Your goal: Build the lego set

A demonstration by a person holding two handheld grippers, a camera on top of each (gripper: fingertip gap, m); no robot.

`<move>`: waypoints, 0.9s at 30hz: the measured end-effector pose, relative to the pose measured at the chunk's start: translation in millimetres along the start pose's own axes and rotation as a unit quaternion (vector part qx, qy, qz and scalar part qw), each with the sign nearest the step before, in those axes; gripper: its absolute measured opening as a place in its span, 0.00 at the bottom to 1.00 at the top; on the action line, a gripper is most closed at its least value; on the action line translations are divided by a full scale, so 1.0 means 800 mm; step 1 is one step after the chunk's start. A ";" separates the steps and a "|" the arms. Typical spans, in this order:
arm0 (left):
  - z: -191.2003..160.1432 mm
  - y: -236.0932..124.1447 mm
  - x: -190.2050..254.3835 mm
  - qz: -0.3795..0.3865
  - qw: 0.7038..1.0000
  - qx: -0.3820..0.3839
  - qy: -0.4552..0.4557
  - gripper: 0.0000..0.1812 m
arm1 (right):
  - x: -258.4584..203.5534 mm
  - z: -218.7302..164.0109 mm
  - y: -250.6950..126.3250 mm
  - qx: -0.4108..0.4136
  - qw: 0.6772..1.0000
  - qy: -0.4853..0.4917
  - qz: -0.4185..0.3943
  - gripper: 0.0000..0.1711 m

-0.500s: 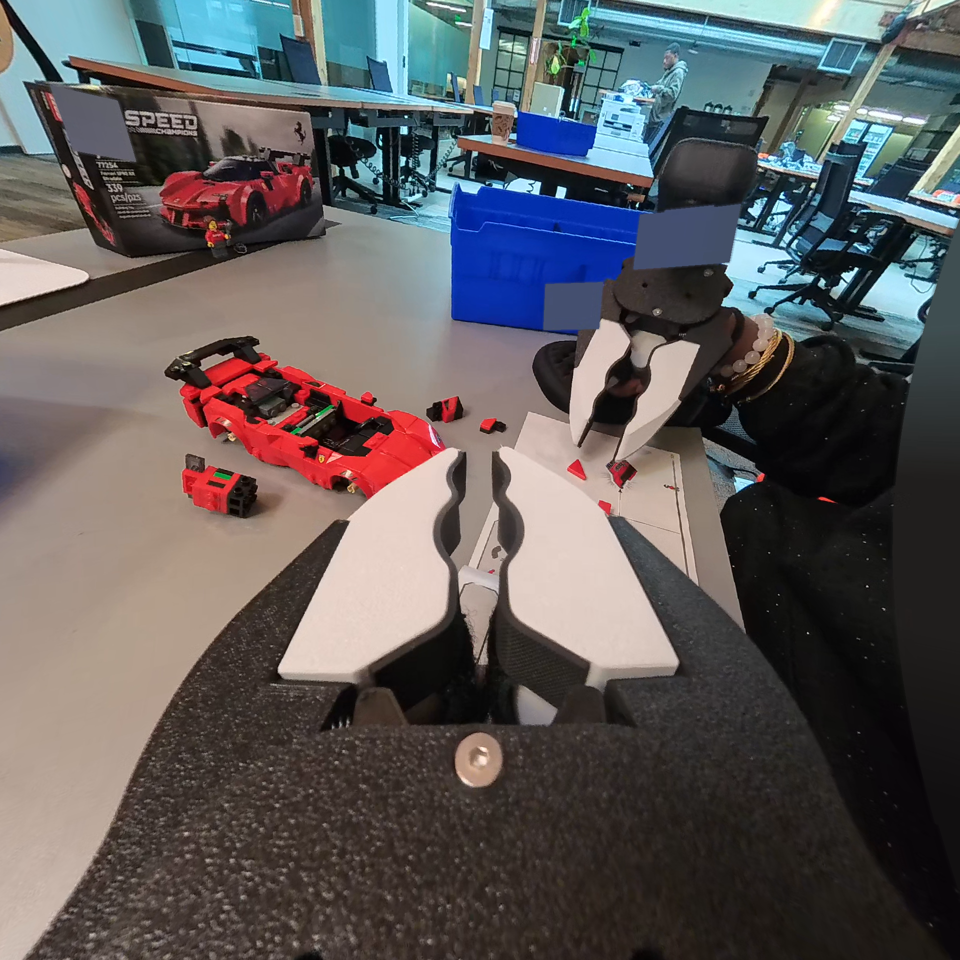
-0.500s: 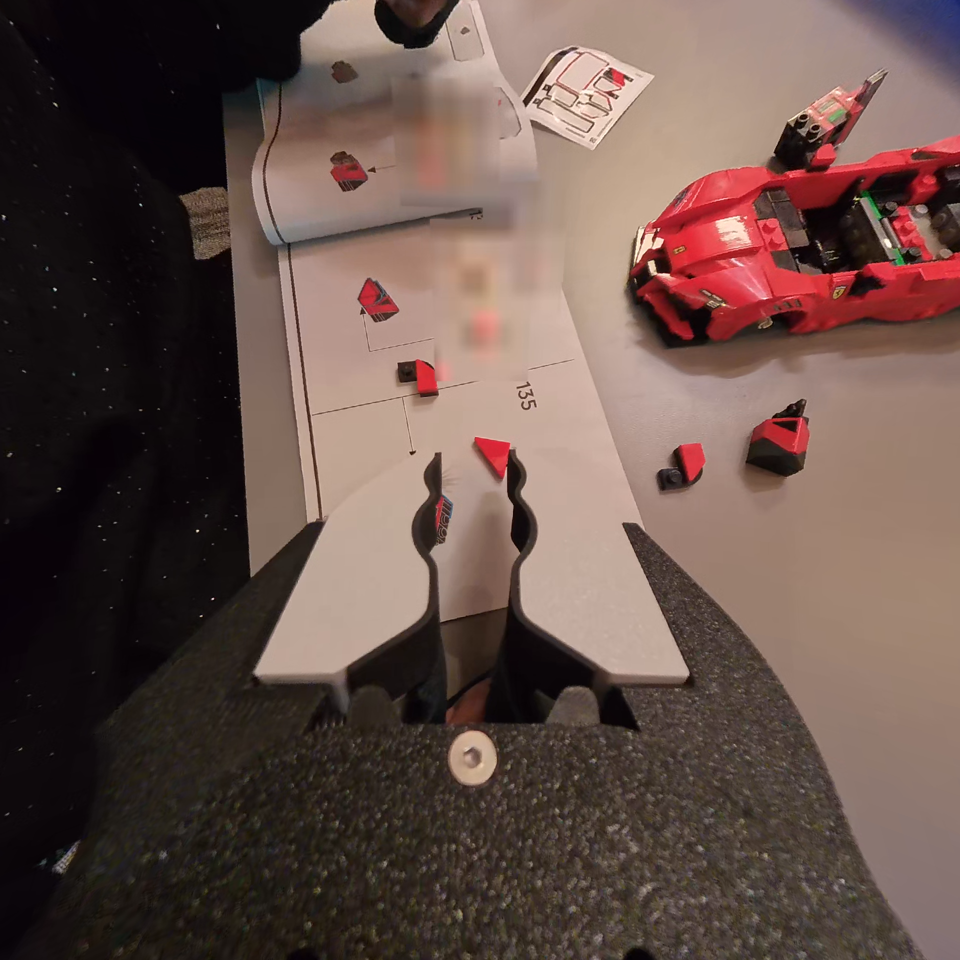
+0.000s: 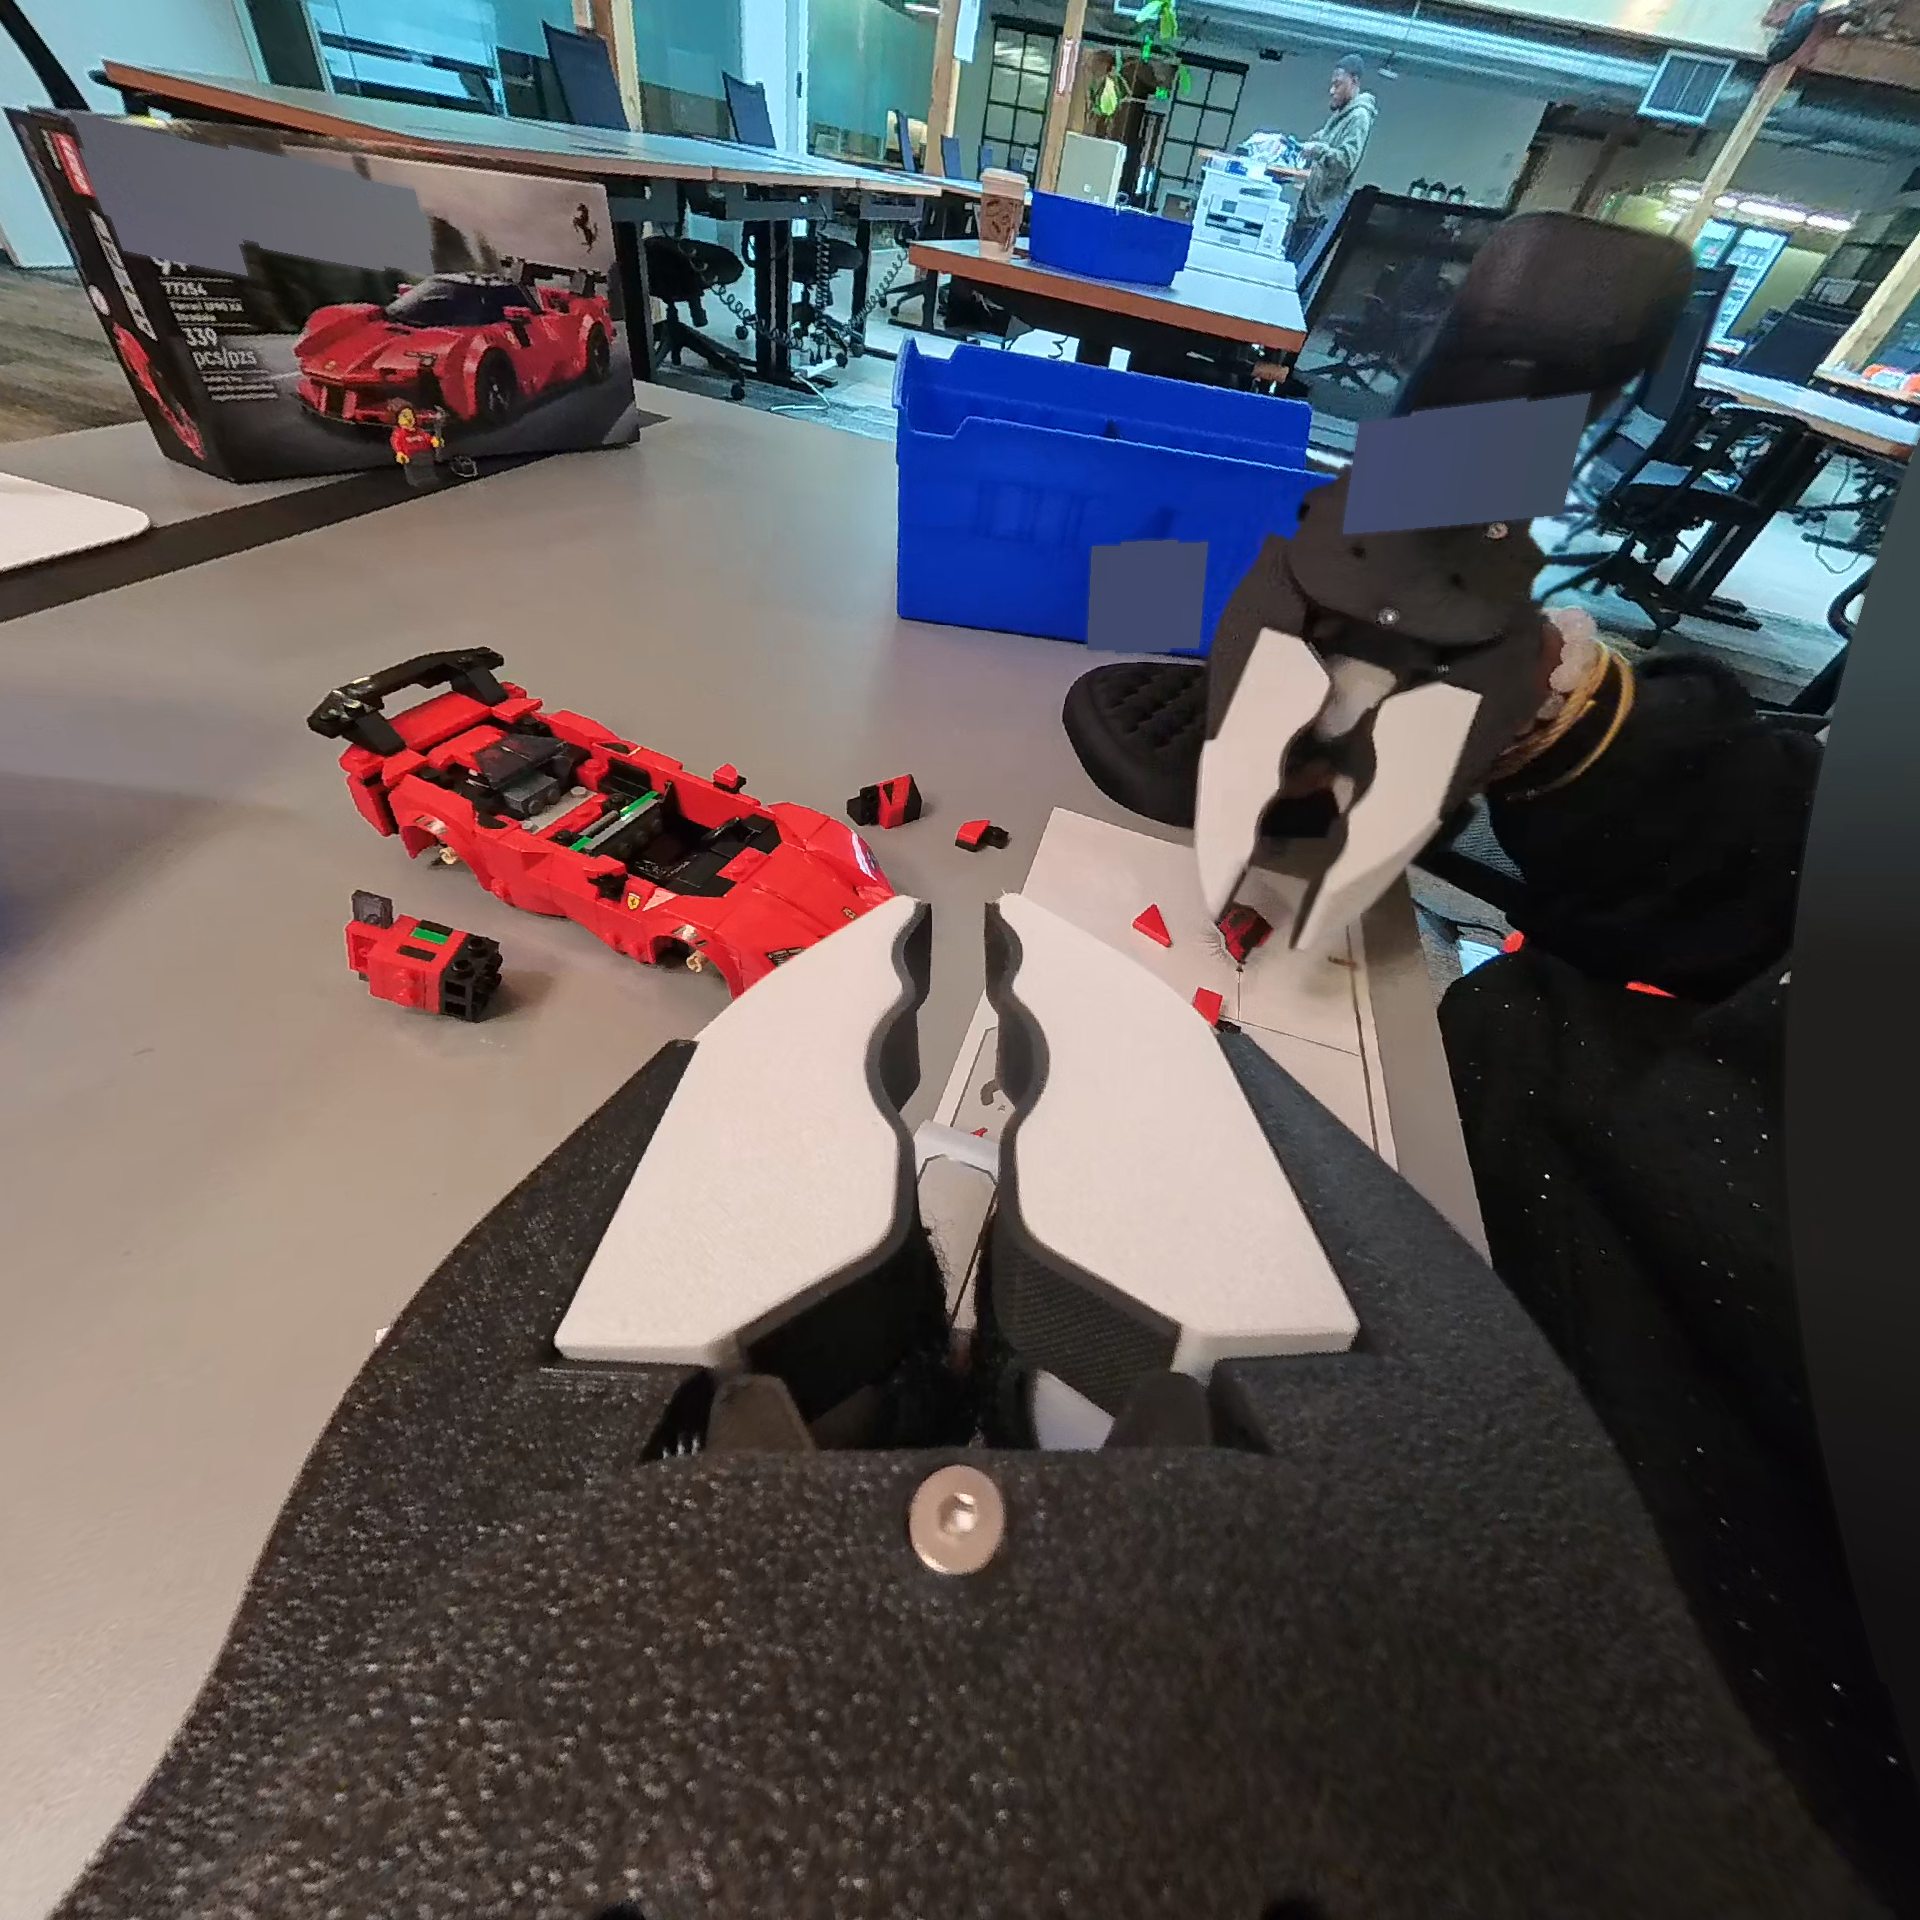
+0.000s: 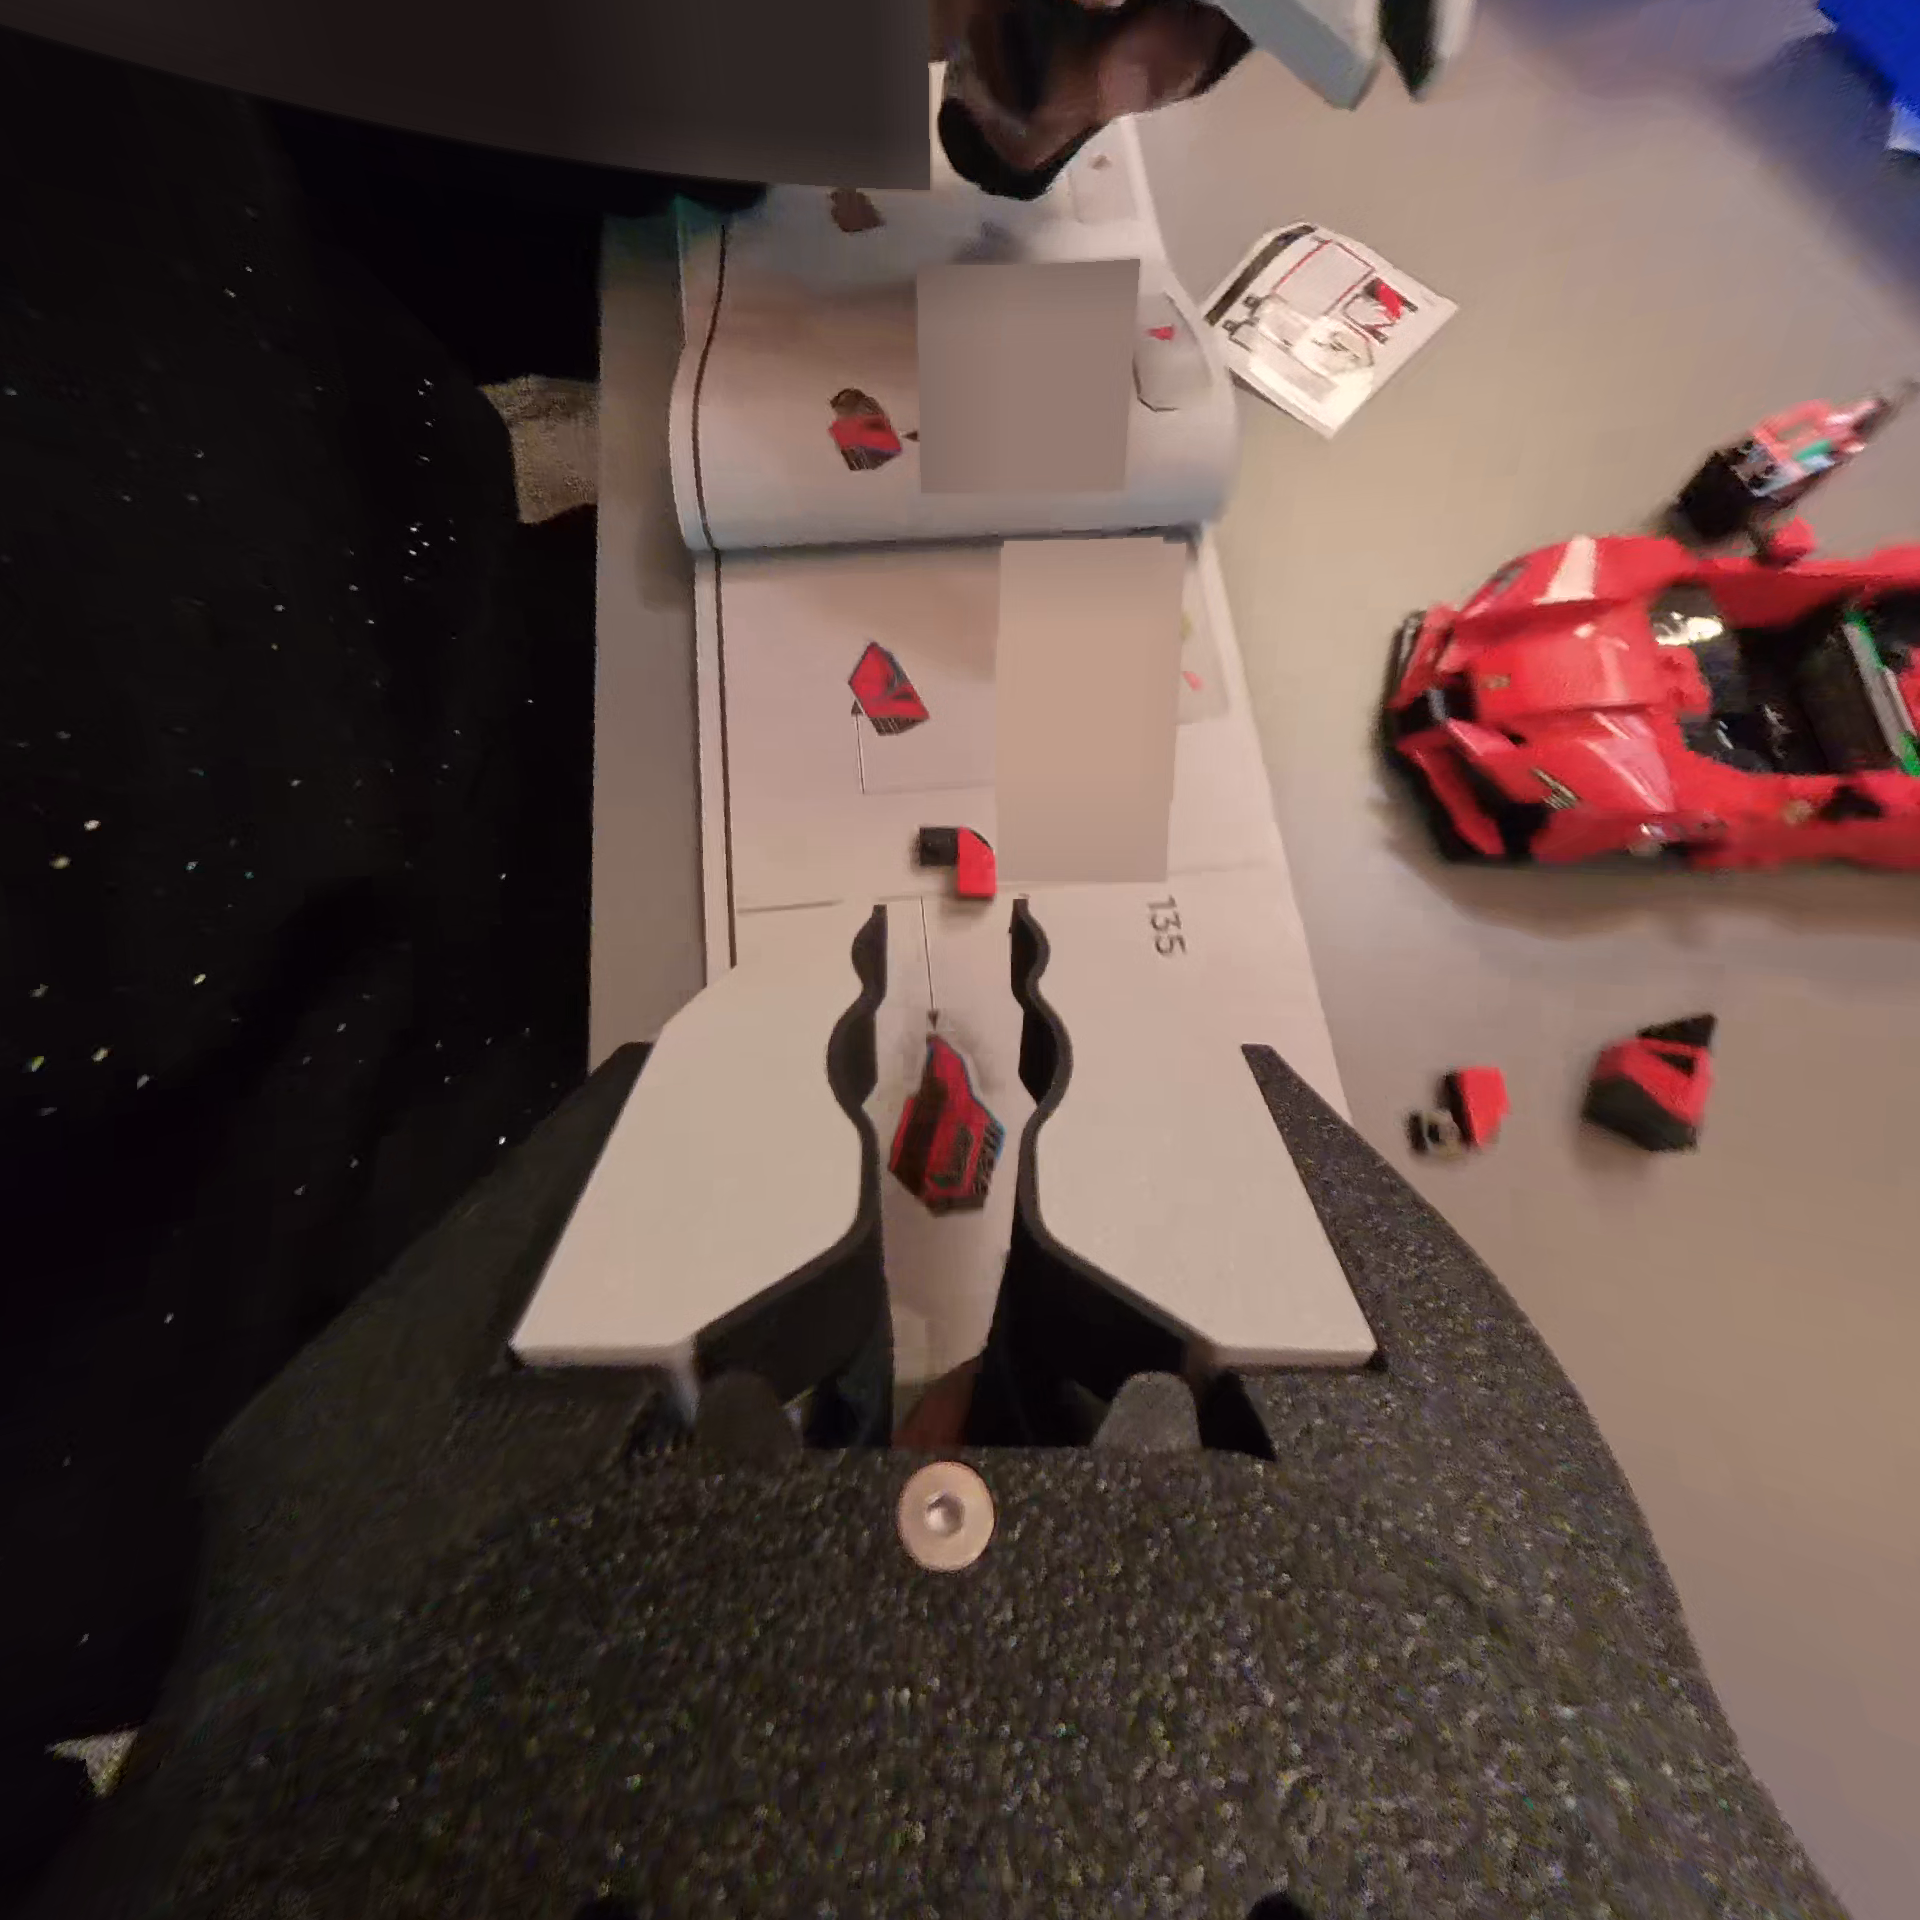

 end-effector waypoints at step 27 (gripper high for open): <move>-0.001 0.000 0.000 0.003 1.000 -0.002 0.003 0.05 | -0.012 0.015 0.029 -0.113 0.960 0.212 -0.144 0.11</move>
Point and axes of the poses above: each gripper's, where its closed fingertips meet, y out along the fingers, z out of its top, x = y × z across the jaws, the point moved 9 cm from there along -y, back along the fingers, and after that the axes turned 14 degrees about -y, right-handed, at the moved point
